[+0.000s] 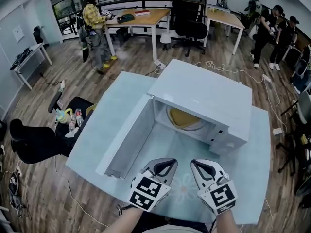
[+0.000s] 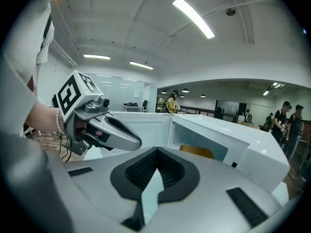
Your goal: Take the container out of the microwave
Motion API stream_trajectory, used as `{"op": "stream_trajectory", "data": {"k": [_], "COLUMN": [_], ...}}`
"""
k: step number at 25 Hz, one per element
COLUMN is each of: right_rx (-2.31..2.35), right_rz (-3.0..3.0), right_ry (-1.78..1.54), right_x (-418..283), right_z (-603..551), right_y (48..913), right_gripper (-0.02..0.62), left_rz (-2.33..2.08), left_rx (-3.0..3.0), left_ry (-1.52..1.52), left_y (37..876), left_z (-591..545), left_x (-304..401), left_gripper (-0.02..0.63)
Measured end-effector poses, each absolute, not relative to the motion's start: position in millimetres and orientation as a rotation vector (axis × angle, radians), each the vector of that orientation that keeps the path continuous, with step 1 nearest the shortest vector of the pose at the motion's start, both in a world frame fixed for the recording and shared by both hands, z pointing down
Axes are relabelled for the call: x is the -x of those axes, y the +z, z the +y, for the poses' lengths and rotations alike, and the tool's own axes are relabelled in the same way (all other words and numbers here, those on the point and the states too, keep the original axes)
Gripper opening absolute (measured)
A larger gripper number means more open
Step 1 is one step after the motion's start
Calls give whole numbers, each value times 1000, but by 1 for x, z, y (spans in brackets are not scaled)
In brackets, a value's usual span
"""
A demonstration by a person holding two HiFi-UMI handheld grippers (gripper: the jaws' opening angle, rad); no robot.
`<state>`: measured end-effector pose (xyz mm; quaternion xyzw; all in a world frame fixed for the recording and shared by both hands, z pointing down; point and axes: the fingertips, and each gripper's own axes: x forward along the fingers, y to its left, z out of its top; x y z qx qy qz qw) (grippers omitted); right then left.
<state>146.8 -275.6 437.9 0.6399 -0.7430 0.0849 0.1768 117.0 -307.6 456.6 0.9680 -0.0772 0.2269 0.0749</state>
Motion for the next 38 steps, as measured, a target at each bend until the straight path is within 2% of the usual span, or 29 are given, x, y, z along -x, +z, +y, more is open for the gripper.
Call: {"op": "stream_trajectory", "data": {"k": [8, 21, 29, 30, 32, 38], "right_rx": [-1717, -1786, -1884, -1884, -1873, -1817], "right_rz": [-2028, -1850, -1707, -1700, -1689, -1633], "right_ry": [389, 449, 426, 434, 448, 399], "right_x": [-143, -164, -191, -193, -197, -210], "right_z": [-328, -408, -433, -436, -441, -459], "right_y": [475, 519, 533, 536, 541, 552], "right_gripper": [3, 2, 6, 22, 120, 123], "left_rz": [-181, -176, -49, -34, -4, 18], "left_rx": [-2867, -2768, -2696, -2691, -2680, -2633], "left_ry": [713, 643, 716, 721, 730, 734], "left_y": [473, 513, 539, 541, 544, 552], "left_z": [-354, -385, -371, -369, -368, -369], "left_x": [-117, -115, -117, -118, -121, -118], "left_gripper": [11, 11, 11, 11, 11, 11]}}
